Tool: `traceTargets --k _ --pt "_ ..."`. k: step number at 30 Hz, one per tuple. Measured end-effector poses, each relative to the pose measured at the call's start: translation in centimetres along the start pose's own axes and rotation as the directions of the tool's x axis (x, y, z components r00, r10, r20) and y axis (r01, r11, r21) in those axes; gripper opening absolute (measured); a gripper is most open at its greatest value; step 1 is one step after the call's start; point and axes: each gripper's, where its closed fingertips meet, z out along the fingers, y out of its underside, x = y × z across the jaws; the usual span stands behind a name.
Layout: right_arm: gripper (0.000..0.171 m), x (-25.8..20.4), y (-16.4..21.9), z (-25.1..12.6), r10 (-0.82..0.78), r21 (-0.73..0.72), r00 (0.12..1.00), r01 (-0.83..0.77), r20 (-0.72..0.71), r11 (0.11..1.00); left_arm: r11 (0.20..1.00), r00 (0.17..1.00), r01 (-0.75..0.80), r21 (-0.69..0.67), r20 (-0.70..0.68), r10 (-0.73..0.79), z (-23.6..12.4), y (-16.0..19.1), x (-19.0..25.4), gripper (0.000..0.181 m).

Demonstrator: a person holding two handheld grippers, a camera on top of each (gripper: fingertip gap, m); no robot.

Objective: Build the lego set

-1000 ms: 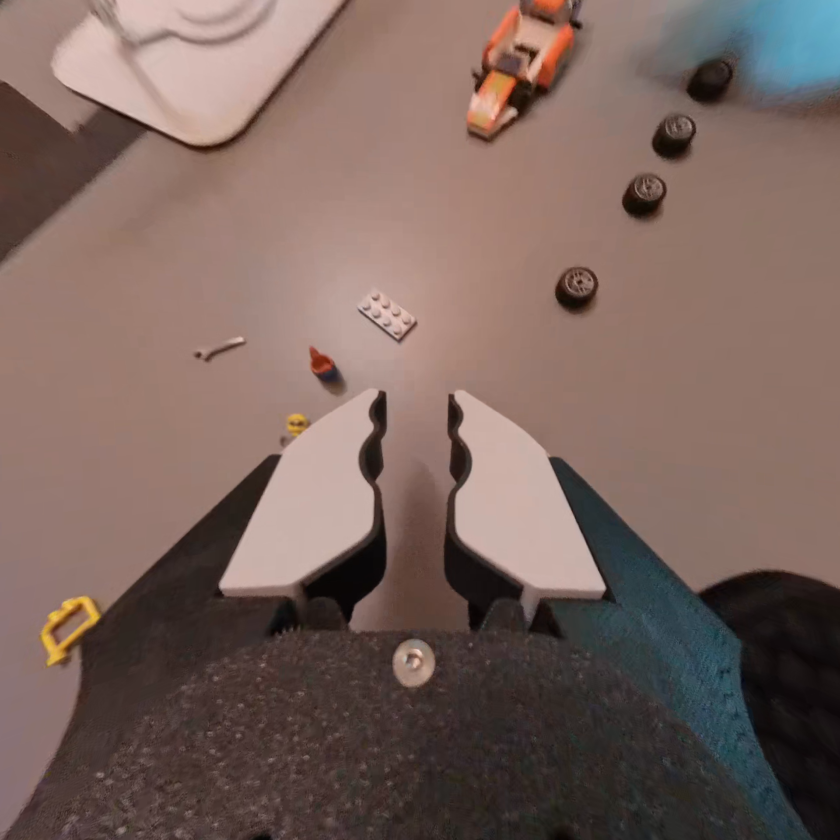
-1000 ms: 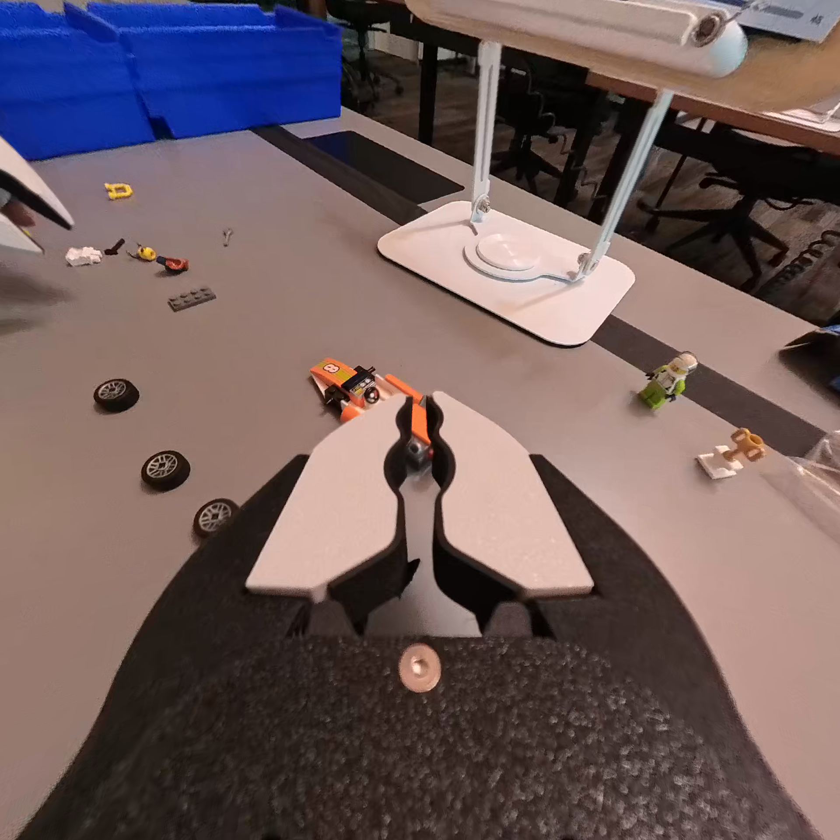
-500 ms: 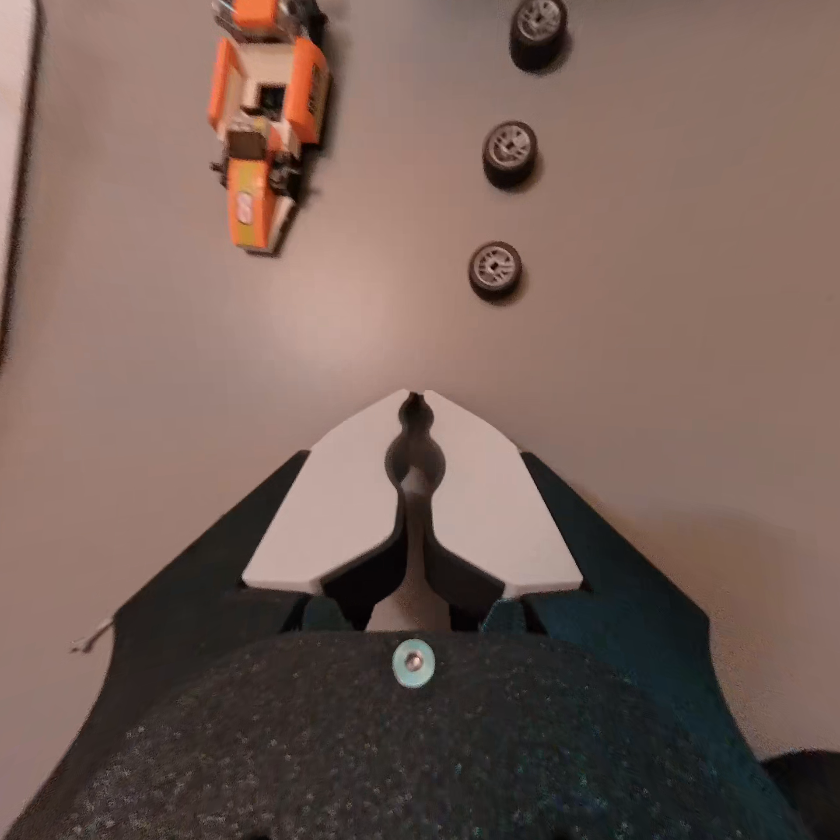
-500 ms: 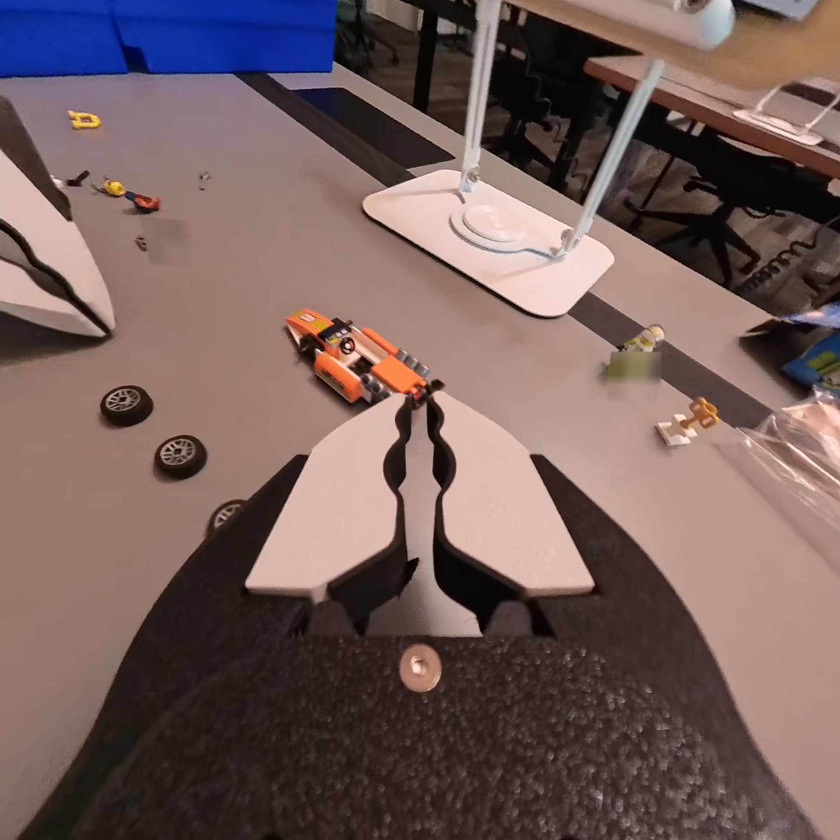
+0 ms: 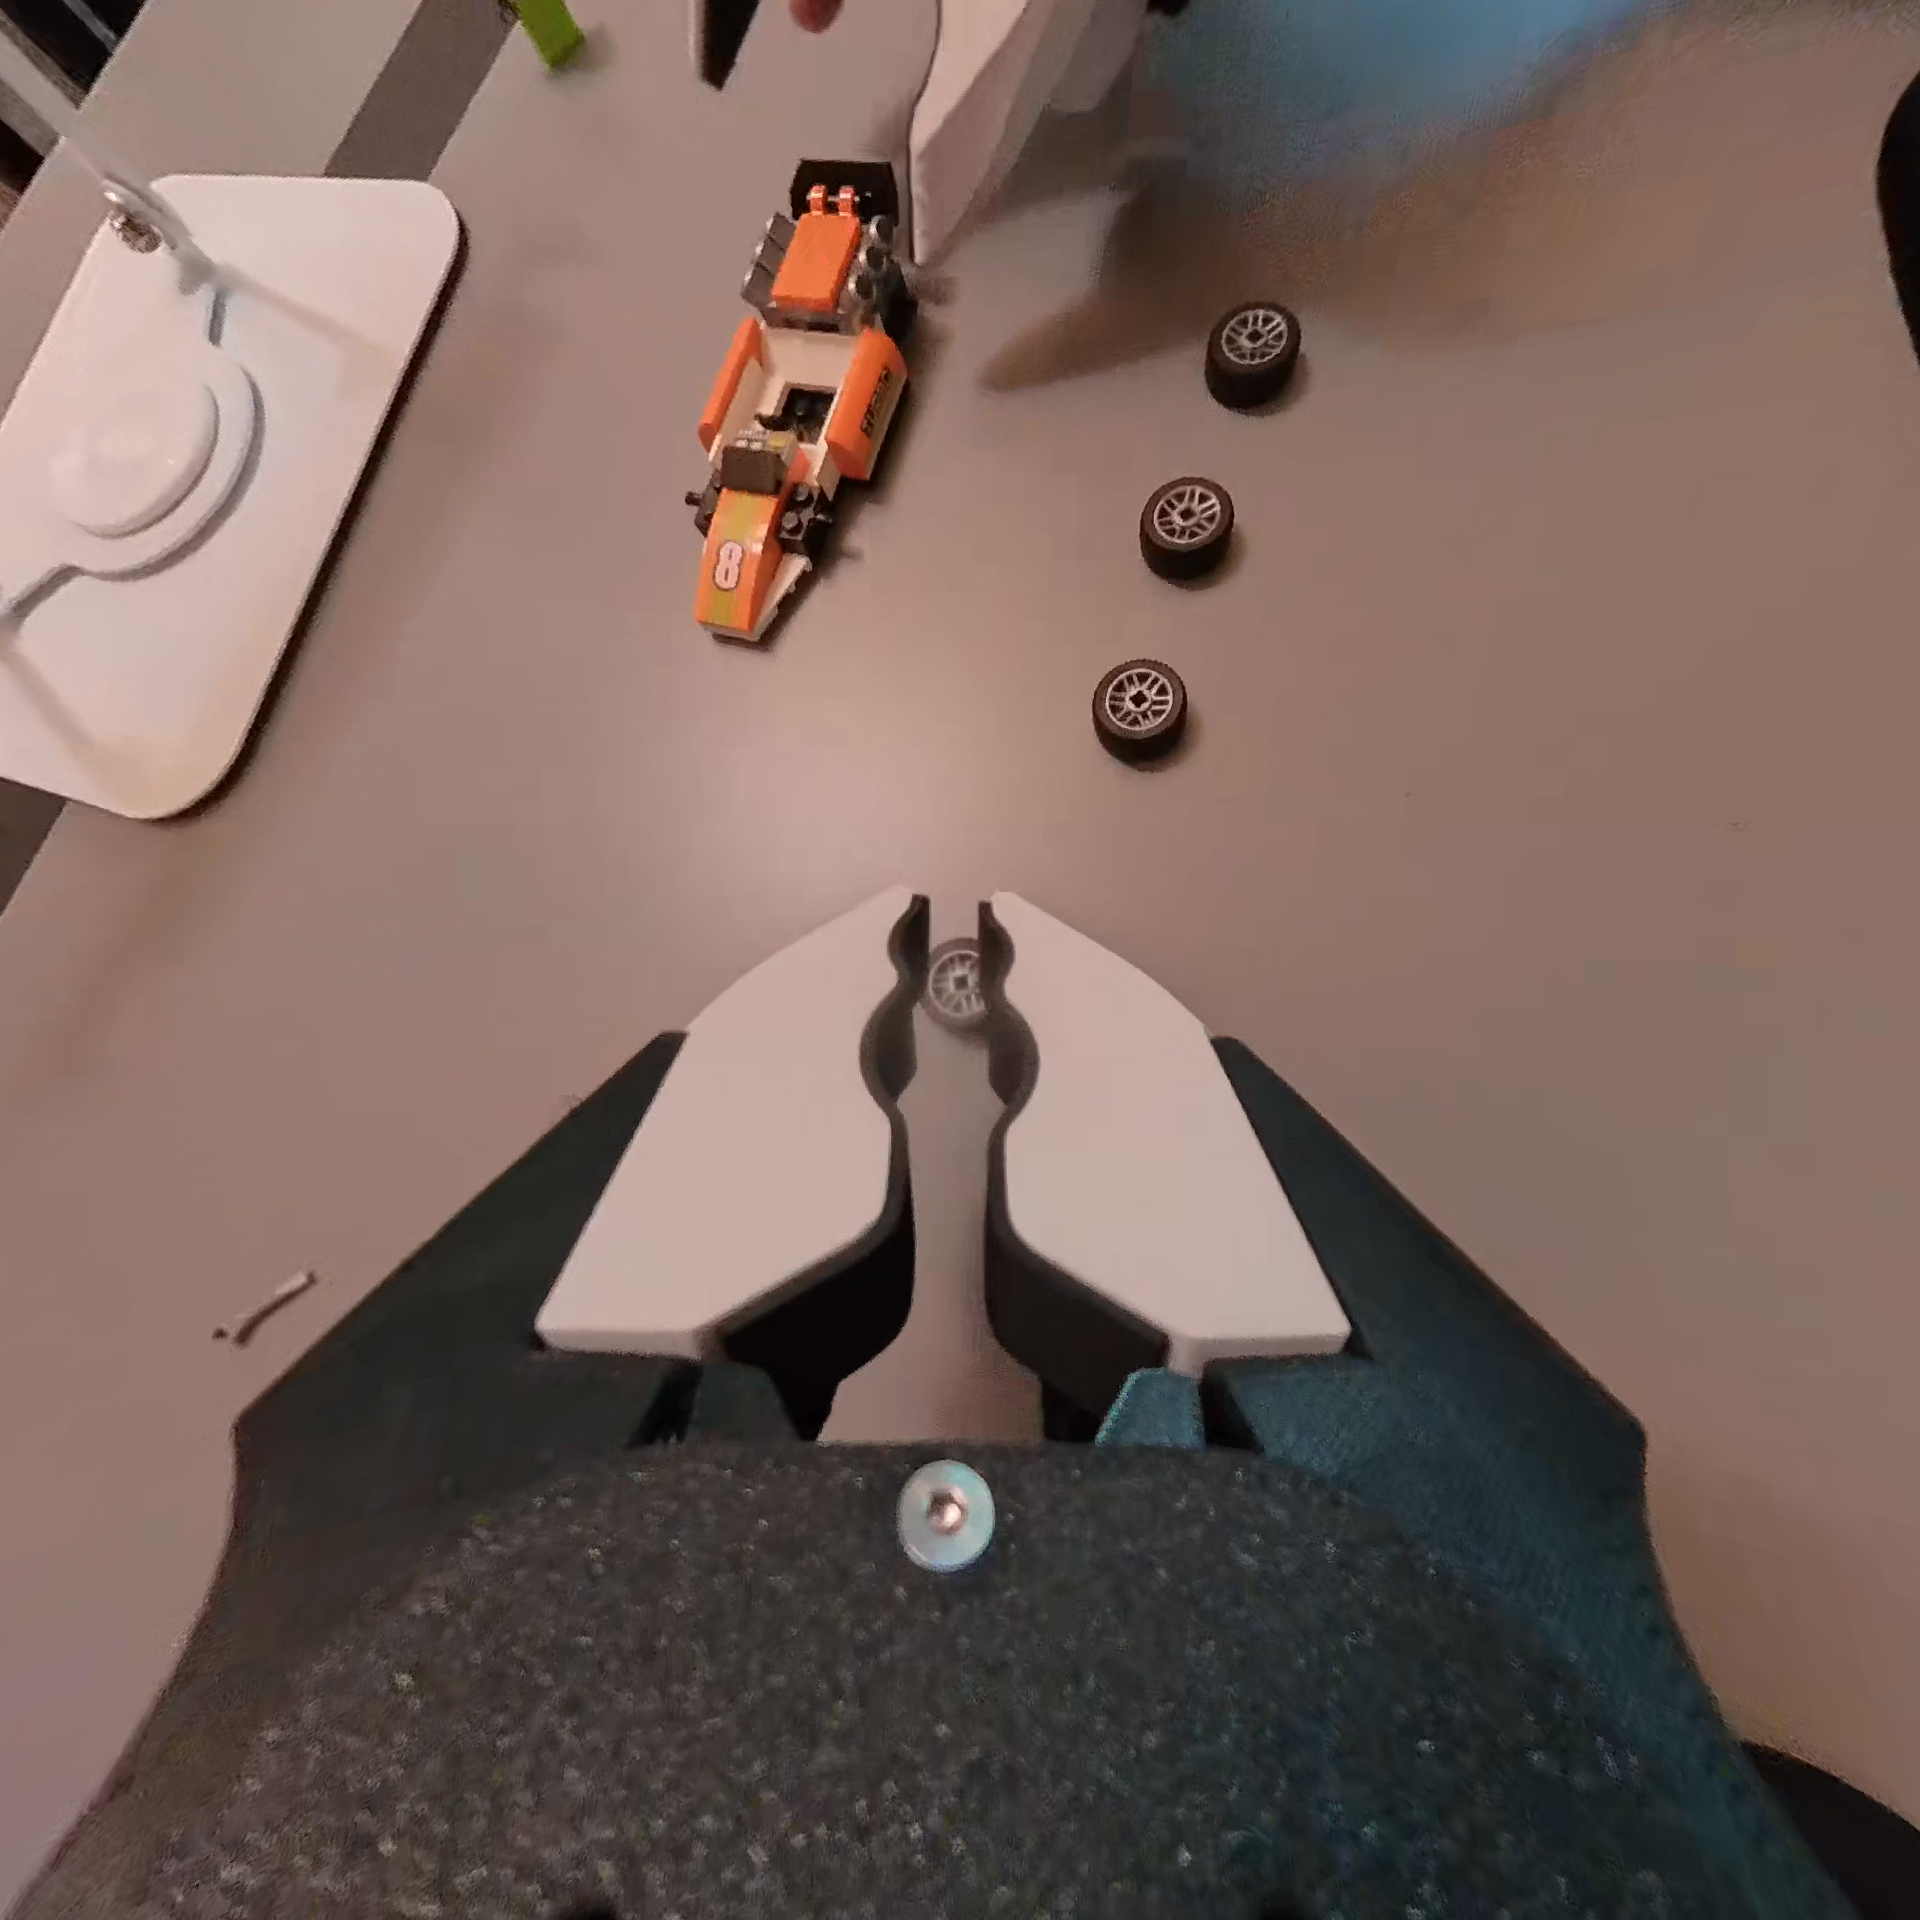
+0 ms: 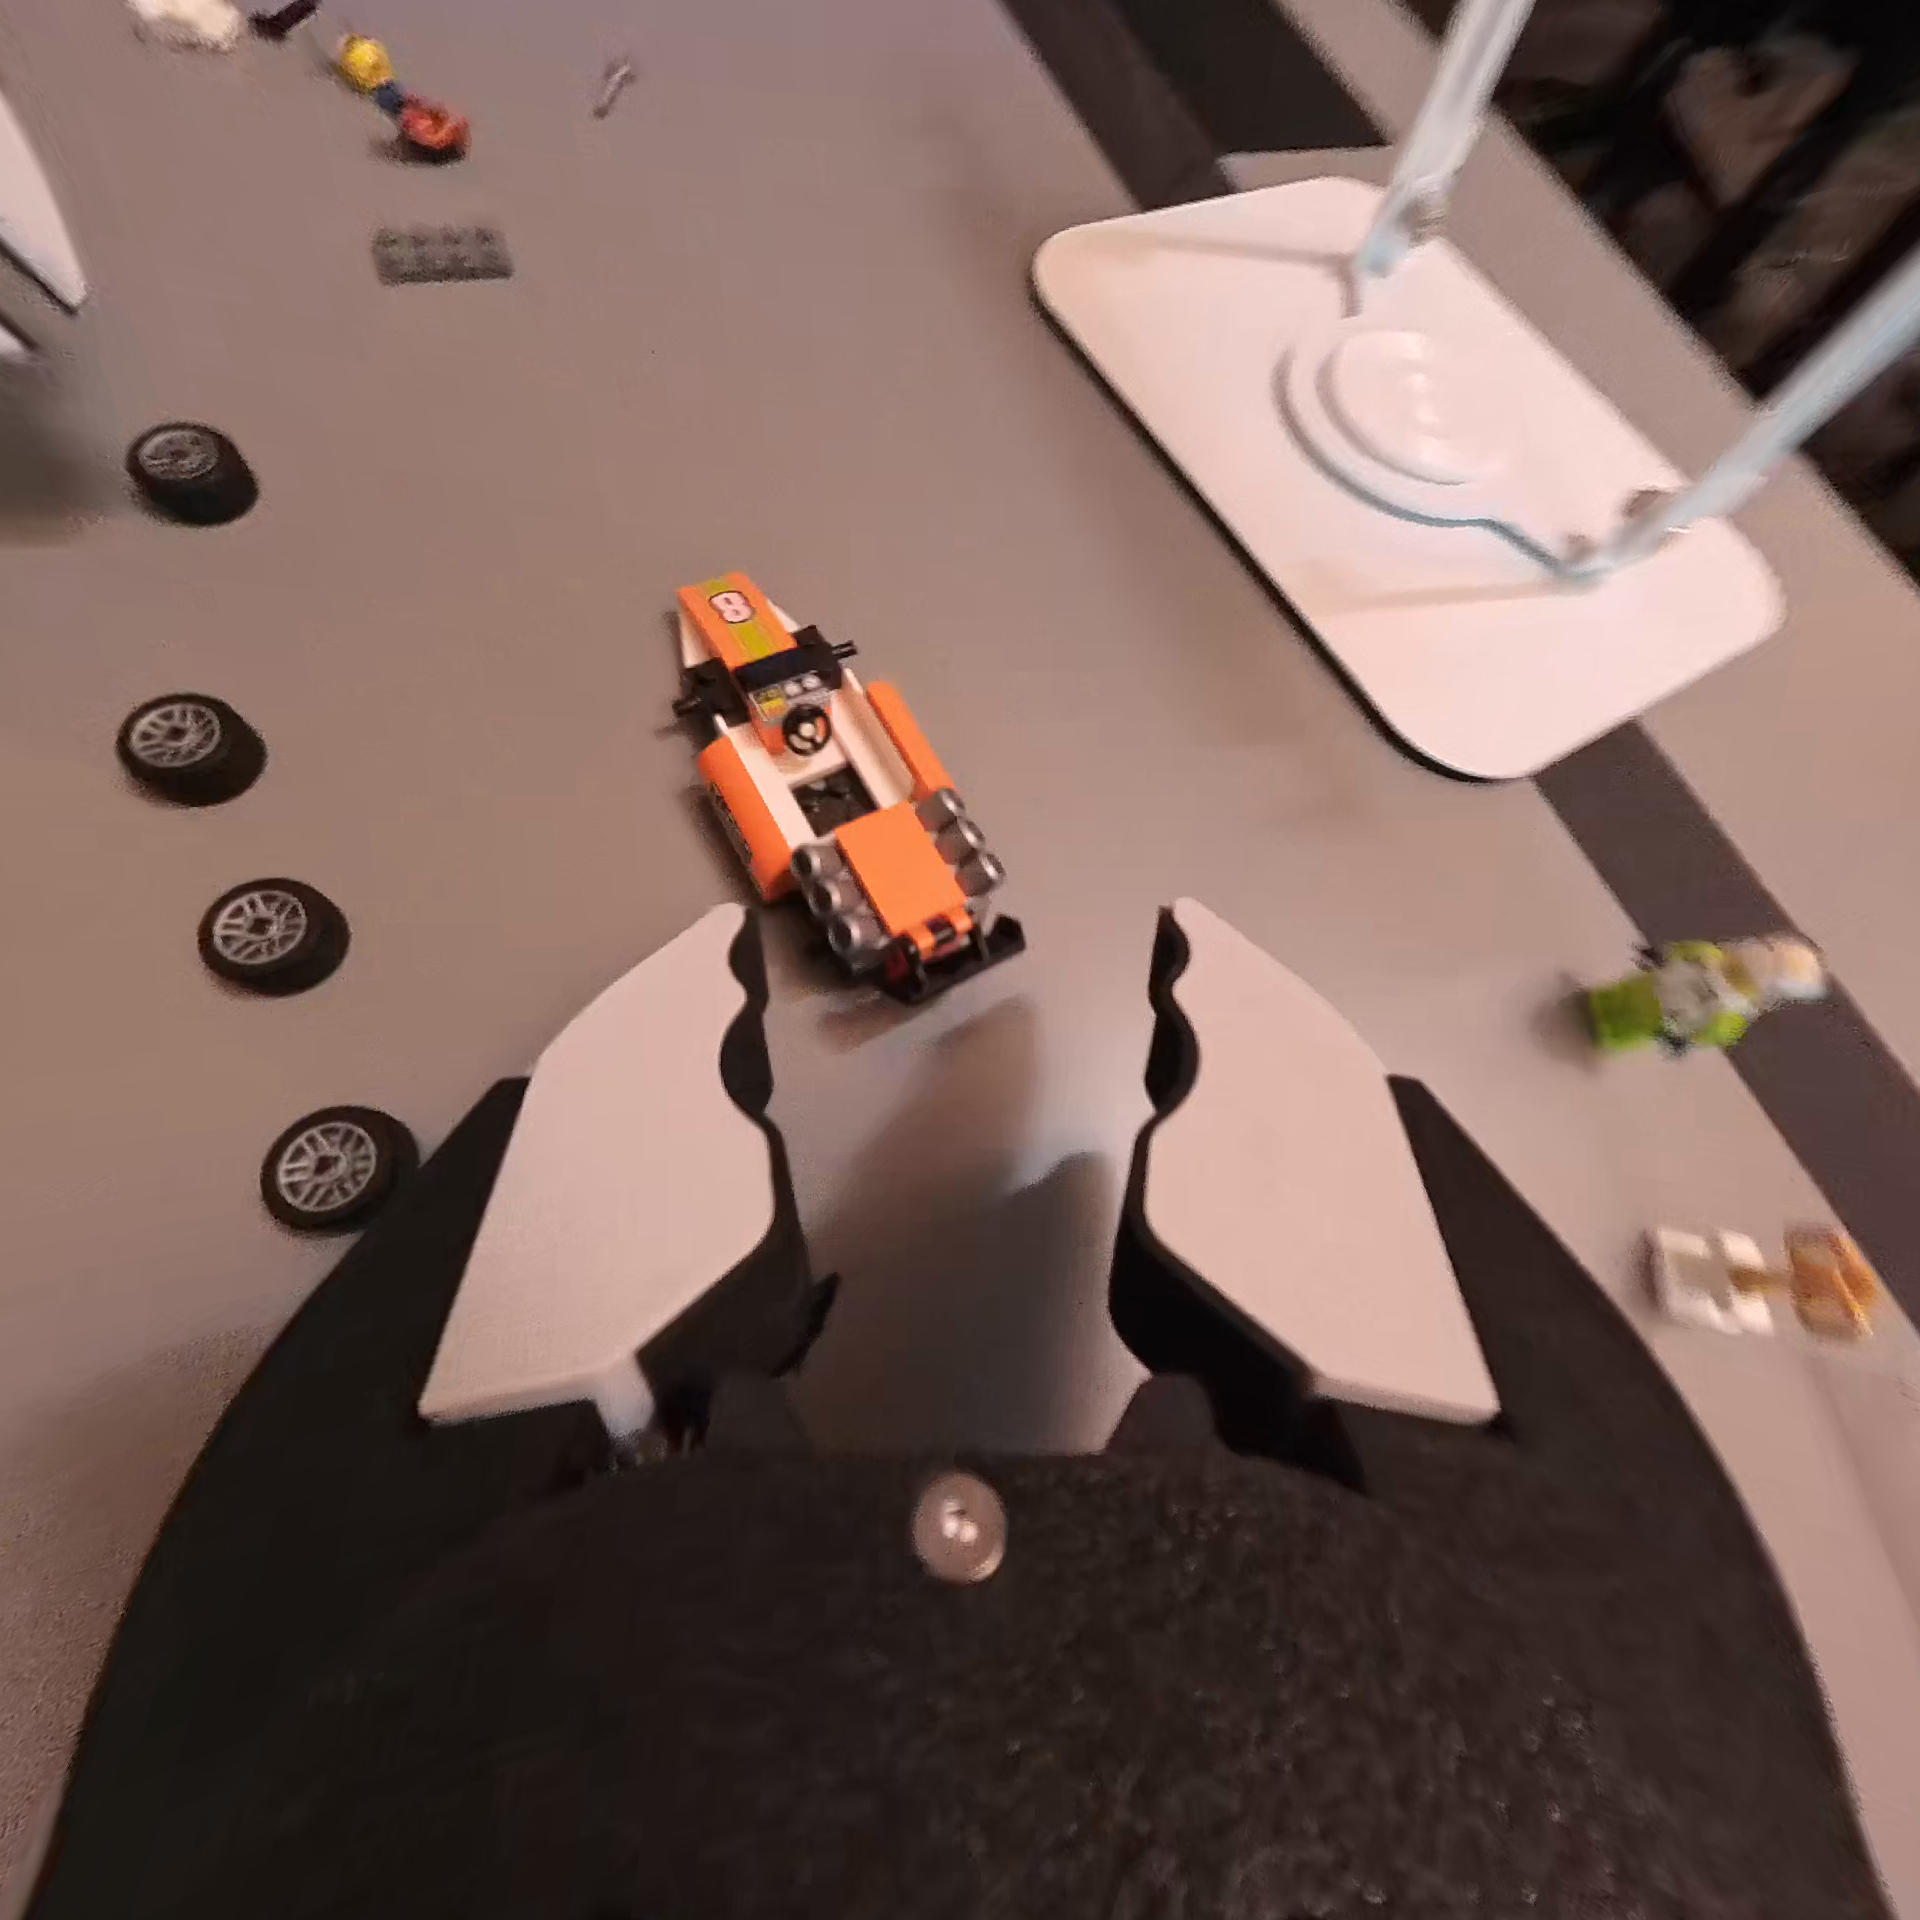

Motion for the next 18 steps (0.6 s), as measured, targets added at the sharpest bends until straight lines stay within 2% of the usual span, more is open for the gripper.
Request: traceTargets --k 3,5,6,10,14,15,18 --pt "0.071 -0.7 0.5 1.8 -0.008 -0.131 0.989 0.028 0.147 0.991 0.999 0.999 0.033 0.015 -0.007 -0.033 0.0 0.6 0.2 0.011" --pt "0.062 -1.5 1.3 2.6 -0.004 -0.218 0.979 0.049 0.205 0.975 0.999 0.999 0.049 0.019 -0.020 -0.049 0.2 0.9 0.2 0.014" --pt "0.051 -1.8 1.2 2.7 0.007 -0.227 0.978 0.042 0.210 0.973 0.998 0.998 0.056 0.016 -0.032 -0.056 0.3 1.2 0.3 0.017" --pt "0.044 -3.7 -0.6 1.1 -0.019 -0.153 0.990 0.040 0.139 0.987 0.999 0.997 0.053 0.009 -0.061 -0.053 0.9 2.3 0.4 0.028" --pt "0.044 -5.9 -1.8 -1.3 0.015 -0.090 1.000 -0.014 0.008 0.996 0.997 0.983 0.074 0.001 -0.167 -0.072 2.4 2.6 1.1 0.039" --pt "0.044 -6.4 -2.0 -1.6 0.042 -0.077 0.999 -0.042 -0.006 0.996 0.998 0.985 0.057 -0.003 -0.163 -0.057 2.8 2.4 0.9 0.036" --pt "0.044 -7.0 -2.4 -1.7 0.117 -0.040 0.992 -0.119 -0.055 0.992 0.998 0.986 -0.015 -0.060 -0.165 0.005 3.3 2.1 0.7 0.005"
